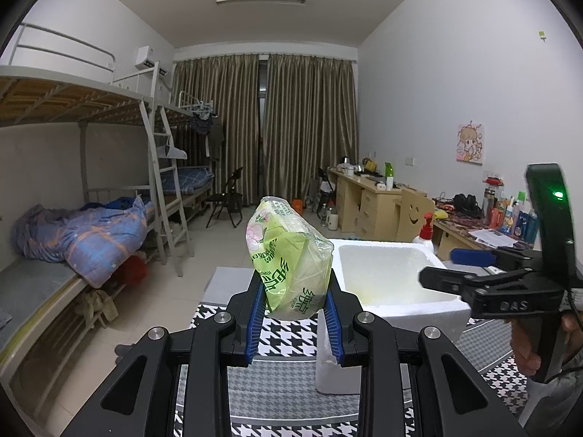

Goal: Organize soft objects
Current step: 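Move the held green bag with the left gripper over the foam box, then lower the green bag into the box and open the left gripper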

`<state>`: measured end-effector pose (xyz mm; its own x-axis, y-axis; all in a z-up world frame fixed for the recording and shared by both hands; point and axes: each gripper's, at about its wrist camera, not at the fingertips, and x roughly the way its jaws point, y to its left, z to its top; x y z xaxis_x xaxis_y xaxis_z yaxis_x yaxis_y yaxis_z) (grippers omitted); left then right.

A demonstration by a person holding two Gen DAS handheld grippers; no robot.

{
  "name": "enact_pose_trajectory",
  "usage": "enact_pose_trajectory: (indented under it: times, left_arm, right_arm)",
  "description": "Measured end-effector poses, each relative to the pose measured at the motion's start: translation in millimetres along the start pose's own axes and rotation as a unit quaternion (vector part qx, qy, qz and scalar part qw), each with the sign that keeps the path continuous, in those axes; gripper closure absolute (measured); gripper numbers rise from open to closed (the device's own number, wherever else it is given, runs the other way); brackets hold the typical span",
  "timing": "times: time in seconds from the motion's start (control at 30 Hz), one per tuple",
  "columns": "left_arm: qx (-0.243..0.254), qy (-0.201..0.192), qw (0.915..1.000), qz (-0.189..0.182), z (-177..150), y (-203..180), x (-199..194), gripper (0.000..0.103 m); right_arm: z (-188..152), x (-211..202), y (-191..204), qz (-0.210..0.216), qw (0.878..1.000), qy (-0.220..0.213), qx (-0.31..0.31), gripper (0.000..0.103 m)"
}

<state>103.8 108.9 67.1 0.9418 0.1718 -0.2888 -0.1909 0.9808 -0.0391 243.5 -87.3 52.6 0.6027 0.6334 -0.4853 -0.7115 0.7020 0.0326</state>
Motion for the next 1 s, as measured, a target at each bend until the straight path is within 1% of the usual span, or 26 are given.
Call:
enact_pose_trajectory:
  times: [0.03, 0.23, 0.33, 0.6, 0.73, 0.9, 1.0]
  left_arm:
    - [0.001, -0.001, 1.0000, -0.002, 0.3, 0.1, 0.0, 0.071]
    - [0.002, 0.003, 0.9997, -0.024, 5.6, -3.4, 10.8, 0.071]
    - [0.006, 0.005, 0.9992, -0.039, 7.1, -7.5, 16.0, 0.071]
    - [0.013, 0.007, 0.9980, -0.062, 13.4, -22.2, 22.8, 0.071]
    - [0.019, 0.013, 0.9969, -0.076, 17.1, -30.6, 32.1, 0.071]
    - [0.019, 0.026, 0.9942, -0.102, 19.6, -38.9, 43.1, 0.071]
    - [0.024, 0.034, 0.9930, -0.110, 21.3, -46.5, 49.5, 0.071]
  right_arm:
    - [-0.9, -2.8, 0.3, -0.002, 1.000, -0.003, -0.002, 0.011]
    - [-5.1, -16.3, -7.2, -0.004, 1.000, -0.012, 0.004, 0.010]
    - [-6.7, -23.7, -13.4, -0.014, 1.000, -0.018, 0.004, 0.010]
    - [-12.9, -30.9, -24.8, -0.035, 0.999, -0.020, 0.017, 0.010]
    - [-20.4, -38.7, -29.9, -0.042, 0.999, -0.023, 0.023, 0.010]
    - [-25.1, -43.6, -36.6, -0.052, 0.998, -0.023, 0.030, 0.010]
    - [-29.2, -47.8, -40.6, -0.058, 0.997, -0.023, 0.034, 0.010]
